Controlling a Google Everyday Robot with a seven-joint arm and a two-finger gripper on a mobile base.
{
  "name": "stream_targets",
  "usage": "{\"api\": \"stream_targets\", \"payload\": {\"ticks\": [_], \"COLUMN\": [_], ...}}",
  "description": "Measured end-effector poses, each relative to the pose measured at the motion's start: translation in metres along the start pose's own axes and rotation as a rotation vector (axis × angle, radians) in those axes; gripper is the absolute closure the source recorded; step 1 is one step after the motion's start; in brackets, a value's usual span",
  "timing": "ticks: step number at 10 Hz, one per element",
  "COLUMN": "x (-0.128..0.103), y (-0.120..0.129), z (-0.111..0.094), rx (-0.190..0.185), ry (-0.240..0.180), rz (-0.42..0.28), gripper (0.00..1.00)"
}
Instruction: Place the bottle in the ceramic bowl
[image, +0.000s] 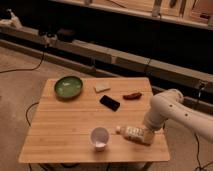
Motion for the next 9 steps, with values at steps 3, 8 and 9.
{"api": "stream_targets", "payload": {"ticks": [3,8,9], "x": [-0.008,0.001,0.007], "y": [0.001,0.004,0.000], "z": [0.017,0.041,0.041], "rx": [0.045,0.054,0.063], "ry": [-0.005,0.018,0.030], "rz": [-0.038,-0.023,0.000], "gripper": [0.35,0.39,0.46]}}
